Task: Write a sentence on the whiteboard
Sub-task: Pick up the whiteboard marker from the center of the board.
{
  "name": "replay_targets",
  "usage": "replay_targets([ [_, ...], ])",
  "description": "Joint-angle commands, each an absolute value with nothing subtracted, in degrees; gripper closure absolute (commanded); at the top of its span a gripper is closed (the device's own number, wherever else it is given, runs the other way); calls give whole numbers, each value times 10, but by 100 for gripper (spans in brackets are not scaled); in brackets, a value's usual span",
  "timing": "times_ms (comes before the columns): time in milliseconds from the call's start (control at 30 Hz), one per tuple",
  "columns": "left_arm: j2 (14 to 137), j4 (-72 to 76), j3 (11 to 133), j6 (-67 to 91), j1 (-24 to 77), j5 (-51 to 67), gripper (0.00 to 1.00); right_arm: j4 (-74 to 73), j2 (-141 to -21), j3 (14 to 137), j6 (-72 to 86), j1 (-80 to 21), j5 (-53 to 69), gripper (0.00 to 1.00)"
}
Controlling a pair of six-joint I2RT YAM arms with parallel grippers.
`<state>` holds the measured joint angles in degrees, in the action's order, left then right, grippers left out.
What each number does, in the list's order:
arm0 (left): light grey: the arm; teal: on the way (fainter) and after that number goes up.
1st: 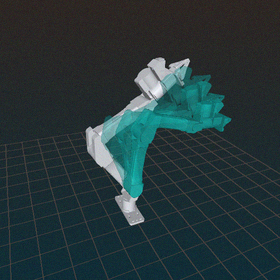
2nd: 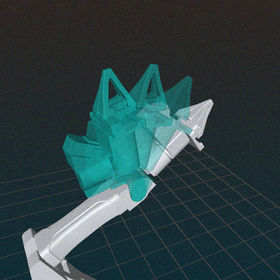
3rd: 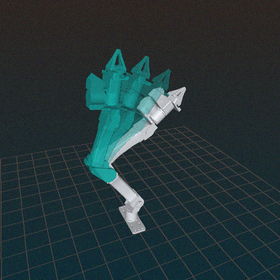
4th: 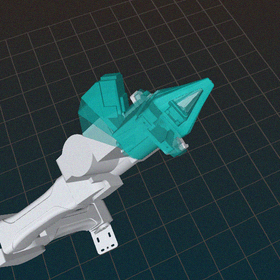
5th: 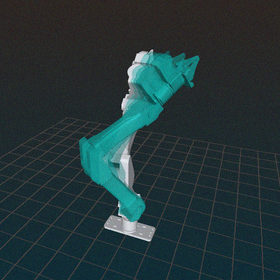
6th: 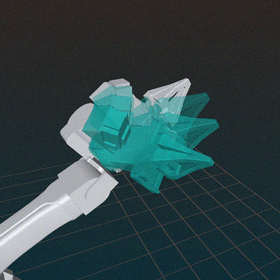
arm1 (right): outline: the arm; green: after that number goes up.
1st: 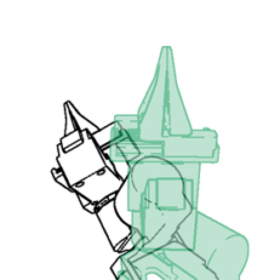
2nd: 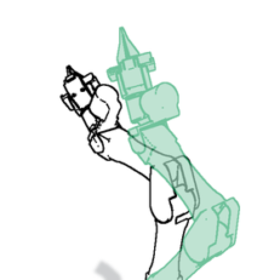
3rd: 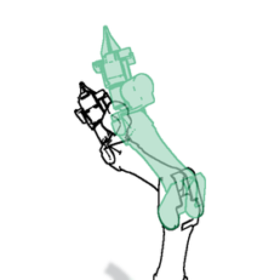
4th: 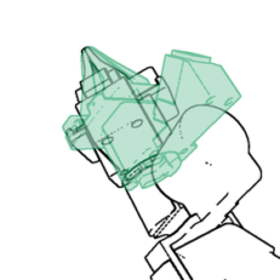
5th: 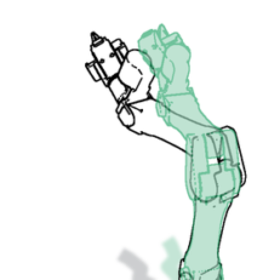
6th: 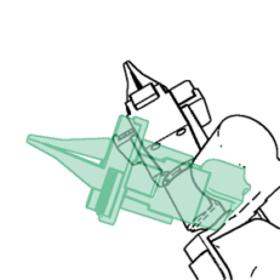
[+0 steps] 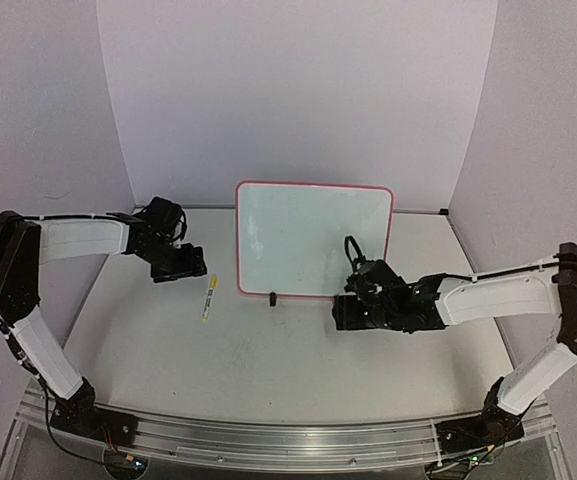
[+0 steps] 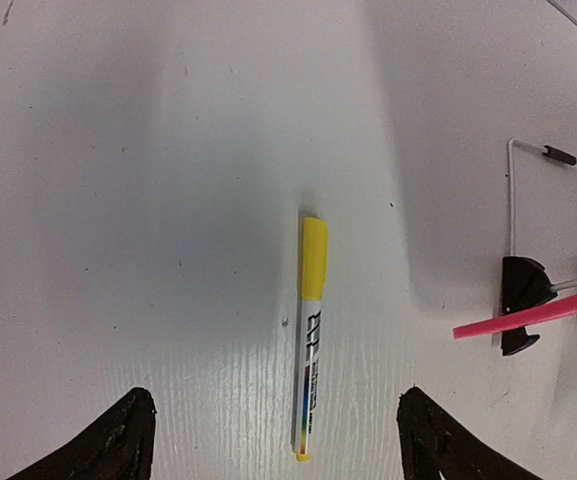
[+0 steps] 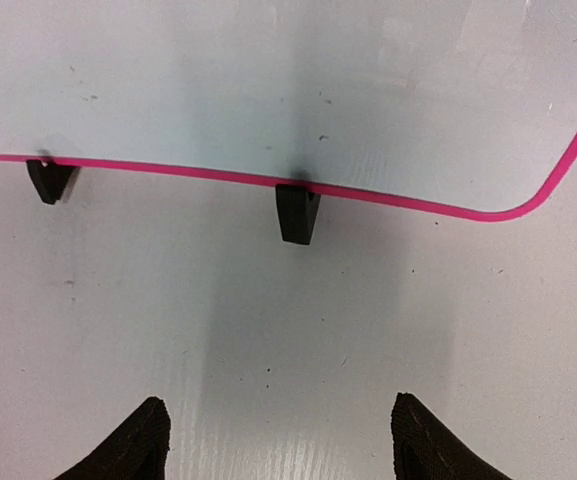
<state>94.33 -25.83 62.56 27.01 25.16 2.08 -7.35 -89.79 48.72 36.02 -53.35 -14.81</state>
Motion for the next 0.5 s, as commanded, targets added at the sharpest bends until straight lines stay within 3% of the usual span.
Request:
replay_targets([
  [0,995,-259,689,264,275,-8,23,-76,-830,475,366,-537,-183,28],
  [200,1052,-275,732,260,286,-26,34,-81,-813,462,382,-537,-199,29],
  [467,1090,-274,755,262,287,-26,40,-81,-823,469,390,-537,-201,29],
])
